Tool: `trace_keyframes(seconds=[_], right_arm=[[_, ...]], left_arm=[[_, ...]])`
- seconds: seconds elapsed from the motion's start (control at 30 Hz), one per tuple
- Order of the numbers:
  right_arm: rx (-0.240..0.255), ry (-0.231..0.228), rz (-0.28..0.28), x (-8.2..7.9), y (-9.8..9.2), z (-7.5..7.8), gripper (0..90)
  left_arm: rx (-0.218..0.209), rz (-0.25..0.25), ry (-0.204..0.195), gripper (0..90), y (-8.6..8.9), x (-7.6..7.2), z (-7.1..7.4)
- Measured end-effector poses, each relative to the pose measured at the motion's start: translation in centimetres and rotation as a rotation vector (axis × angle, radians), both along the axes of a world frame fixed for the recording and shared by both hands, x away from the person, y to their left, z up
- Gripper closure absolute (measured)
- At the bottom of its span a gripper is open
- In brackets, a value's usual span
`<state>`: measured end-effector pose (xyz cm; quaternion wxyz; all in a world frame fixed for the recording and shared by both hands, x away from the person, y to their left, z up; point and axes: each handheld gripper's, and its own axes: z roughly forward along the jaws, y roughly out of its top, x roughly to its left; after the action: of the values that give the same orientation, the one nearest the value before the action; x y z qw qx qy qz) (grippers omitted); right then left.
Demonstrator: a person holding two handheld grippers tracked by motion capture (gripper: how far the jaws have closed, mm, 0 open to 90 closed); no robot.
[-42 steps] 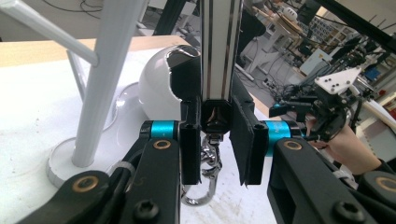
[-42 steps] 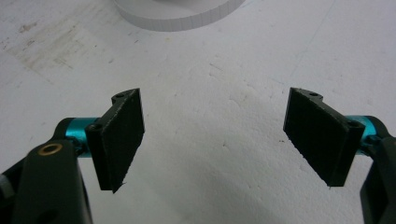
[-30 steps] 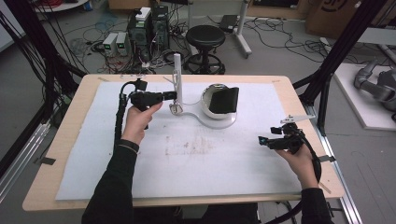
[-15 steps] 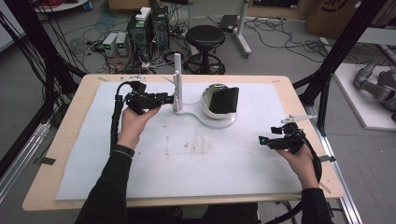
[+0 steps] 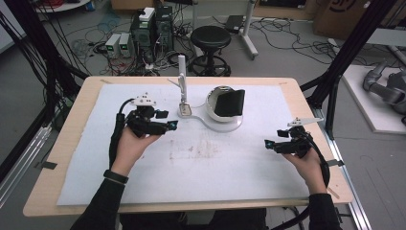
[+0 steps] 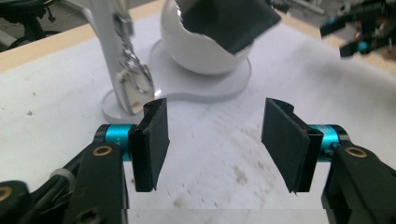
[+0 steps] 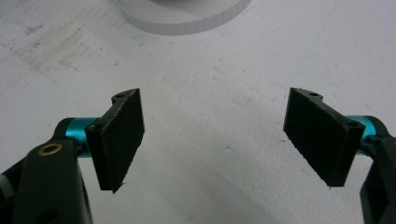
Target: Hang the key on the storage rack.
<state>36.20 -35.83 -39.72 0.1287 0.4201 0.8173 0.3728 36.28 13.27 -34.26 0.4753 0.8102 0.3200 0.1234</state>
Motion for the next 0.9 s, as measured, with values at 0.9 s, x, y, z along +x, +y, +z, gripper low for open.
trace_keyframes(seconds=[0.9], right_arm=[[-0.015, 0.0, 0.03, -0.2, 0.5, 0.6, 20.8]], left_arm=[[0.198, -0.054, 0.027, 31.5, 0.7, -2.7, -1.4]])
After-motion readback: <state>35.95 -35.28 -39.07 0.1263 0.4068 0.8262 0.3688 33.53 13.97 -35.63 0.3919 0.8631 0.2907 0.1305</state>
